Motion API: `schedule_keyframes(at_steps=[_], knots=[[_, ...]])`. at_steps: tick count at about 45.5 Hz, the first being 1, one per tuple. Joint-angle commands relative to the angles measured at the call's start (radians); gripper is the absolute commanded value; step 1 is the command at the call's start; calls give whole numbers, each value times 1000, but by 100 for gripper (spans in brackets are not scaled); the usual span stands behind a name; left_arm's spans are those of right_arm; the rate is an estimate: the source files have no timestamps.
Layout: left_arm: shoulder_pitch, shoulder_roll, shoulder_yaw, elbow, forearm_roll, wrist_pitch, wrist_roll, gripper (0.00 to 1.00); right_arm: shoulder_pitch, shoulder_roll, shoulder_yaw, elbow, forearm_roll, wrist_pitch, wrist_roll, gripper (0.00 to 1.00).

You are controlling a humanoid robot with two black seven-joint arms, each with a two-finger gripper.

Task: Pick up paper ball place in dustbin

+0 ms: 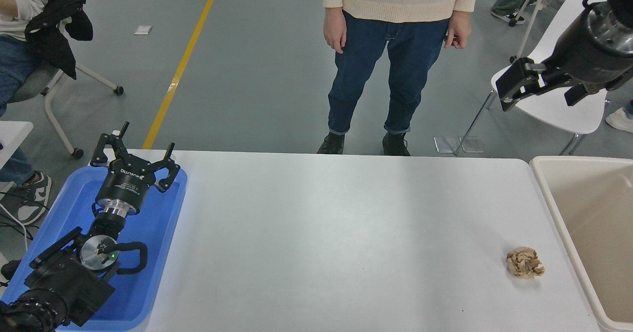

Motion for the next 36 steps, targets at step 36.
schedule_keyframes(at_steps=[36], knots=[[0, 0, 0, 0, 0, 0, 0, 100, 7, -20, 1, 0, -1, 0, 0, 100]])
